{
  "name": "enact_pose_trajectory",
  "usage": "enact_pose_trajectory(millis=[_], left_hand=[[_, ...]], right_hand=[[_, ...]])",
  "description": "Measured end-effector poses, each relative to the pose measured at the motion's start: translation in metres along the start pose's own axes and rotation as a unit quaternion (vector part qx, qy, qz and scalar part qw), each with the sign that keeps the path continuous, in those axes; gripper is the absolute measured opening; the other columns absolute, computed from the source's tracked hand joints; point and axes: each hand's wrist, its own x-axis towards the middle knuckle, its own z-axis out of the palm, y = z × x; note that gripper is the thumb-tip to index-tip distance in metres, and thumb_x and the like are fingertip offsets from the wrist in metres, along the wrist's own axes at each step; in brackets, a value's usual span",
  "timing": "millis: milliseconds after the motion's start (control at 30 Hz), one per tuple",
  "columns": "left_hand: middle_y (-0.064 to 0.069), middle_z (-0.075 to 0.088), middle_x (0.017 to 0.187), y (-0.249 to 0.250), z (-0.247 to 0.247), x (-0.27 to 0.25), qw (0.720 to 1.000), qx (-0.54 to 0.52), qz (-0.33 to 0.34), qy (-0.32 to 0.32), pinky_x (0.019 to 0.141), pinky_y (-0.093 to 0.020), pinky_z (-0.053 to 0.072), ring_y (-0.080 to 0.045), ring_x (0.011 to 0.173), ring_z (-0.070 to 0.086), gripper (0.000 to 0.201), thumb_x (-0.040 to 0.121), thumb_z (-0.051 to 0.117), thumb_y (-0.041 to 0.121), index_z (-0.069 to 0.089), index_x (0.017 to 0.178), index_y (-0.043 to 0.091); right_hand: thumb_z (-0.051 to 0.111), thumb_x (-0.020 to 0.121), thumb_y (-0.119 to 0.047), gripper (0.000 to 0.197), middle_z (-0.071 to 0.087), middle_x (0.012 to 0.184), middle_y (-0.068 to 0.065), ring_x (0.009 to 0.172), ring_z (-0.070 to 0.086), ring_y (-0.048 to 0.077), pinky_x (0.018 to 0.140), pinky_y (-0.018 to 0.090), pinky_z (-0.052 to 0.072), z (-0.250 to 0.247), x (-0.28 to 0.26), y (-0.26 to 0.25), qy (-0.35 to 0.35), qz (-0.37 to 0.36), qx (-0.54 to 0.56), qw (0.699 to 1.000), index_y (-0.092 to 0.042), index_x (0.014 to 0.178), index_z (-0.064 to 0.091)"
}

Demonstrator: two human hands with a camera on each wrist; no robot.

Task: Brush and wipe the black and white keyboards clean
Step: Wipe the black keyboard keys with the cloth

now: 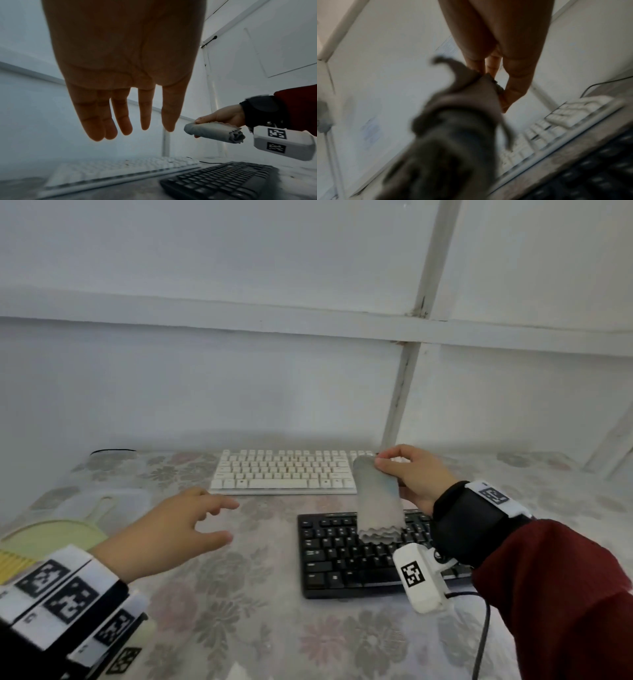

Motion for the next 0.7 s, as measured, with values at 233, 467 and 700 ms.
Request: enact_pose_trajectory(millis=[233,467,700], left_hand=[[0.011,0.044,0.120,0.076,0.056,0.032,0.994,0.019,-0.041,-0.099,0.087,-0.016,0.038,-0.005,0.108,0.047,0.058,0.085,0.061,0.045,0.035,0.137,0.038],[0.007,0.021,0.152,0.103,0.089,0.047,0.975,-0.005,-0.112,-0.193,0.110,-0.024,0.029,-0.010,0.135,0.030,0.144,0.034,0.065,0.084,0.004,0.151,0.024],[0.008,0.000,0.156,0.115,0.096,0.050,0.973,-0.021,-0.127,-0.193,0.109,-0.016,0.020,-0.008,0.141,0.016,0.151,0.030,0.057,0.074,-0.015,0.148,0.013]], right_hand=[[0.042,0.092,0.009,0.025,0.052,0.076,0.009,0.064,0.049,0.017,0.046,0.021,0.048,-0.093,0.014,0.015,-0.009,0.061,-0.057,0.996,-0.008,0.079,0.055],[0.038,0.089,0.016,0.027,0.052,0.079,0.010,0.067,0.050,0.019,0.056,0.028,0.044,-0.111,0.040,0.029,-0.030,0.067,-0.146,0.986,-0.005,0.081,0.055],[0.040,0.088,0.006,0.031,0.052,0.092,0.001,0.079,0.053,0.016,0.068,0.024,0.041,-0.088,0.054,0.047,-0.101,-0.009,-0.386,0.917,-0.018,0.082,0.058]])
